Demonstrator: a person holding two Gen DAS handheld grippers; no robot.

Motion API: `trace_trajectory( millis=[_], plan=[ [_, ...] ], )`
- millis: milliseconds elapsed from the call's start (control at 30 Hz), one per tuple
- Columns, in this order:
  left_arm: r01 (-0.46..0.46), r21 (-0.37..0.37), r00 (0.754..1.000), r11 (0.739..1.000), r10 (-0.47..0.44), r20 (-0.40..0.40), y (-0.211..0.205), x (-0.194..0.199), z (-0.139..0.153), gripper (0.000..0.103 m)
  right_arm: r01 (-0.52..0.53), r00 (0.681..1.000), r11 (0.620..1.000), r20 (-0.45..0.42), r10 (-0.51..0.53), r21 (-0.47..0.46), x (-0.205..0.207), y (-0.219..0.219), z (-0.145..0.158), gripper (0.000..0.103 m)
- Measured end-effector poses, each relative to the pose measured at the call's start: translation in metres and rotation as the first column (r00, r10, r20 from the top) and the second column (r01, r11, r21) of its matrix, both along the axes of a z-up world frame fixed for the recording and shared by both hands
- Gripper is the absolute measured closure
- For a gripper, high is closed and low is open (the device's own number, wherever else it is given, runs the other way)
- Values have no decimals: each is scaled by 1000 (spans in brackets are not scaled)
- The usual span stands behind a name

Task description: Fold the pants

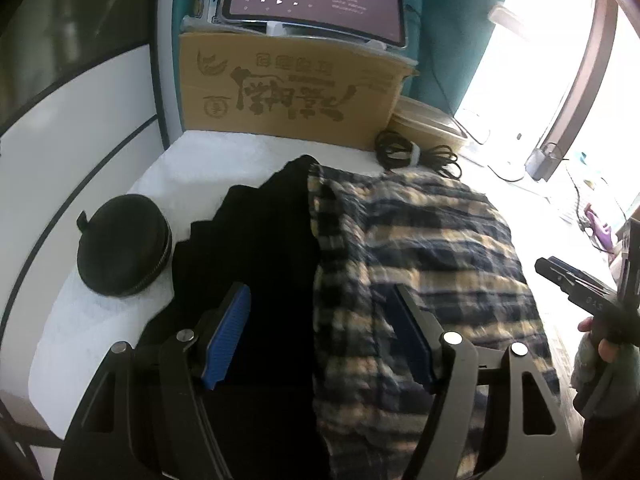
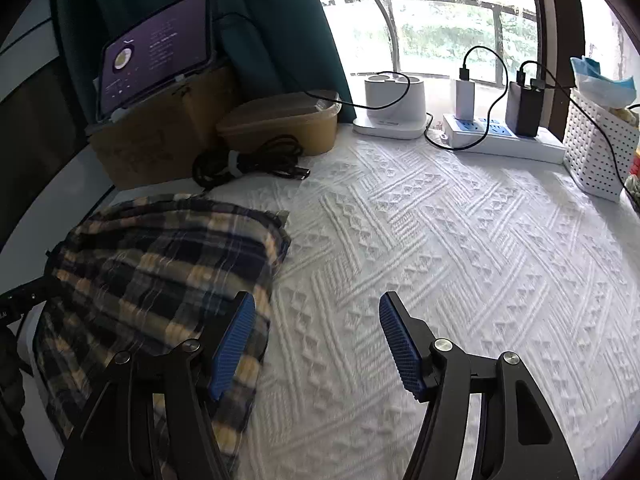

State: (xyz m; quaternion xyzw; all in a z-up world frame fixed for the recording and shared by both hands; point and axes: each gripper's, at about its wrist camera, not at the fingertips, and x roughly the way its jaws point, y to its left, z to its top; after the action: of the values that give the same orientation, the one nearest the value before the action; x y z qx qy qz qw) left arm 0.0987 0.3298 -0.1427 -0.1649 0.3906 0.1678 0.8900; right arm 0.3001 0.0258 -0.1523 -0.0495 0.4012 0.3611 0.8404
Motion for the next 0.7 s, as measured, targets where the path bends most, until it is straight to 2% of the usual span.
trace_trajectory(
  millis=[700],
  plan=[
    [66, 53, 998, 996, -67, 13, -64, -42, 7, 32, -9, 999, 1000, 42, 8, 21, -63, -52, 16, 37]
  ],
)
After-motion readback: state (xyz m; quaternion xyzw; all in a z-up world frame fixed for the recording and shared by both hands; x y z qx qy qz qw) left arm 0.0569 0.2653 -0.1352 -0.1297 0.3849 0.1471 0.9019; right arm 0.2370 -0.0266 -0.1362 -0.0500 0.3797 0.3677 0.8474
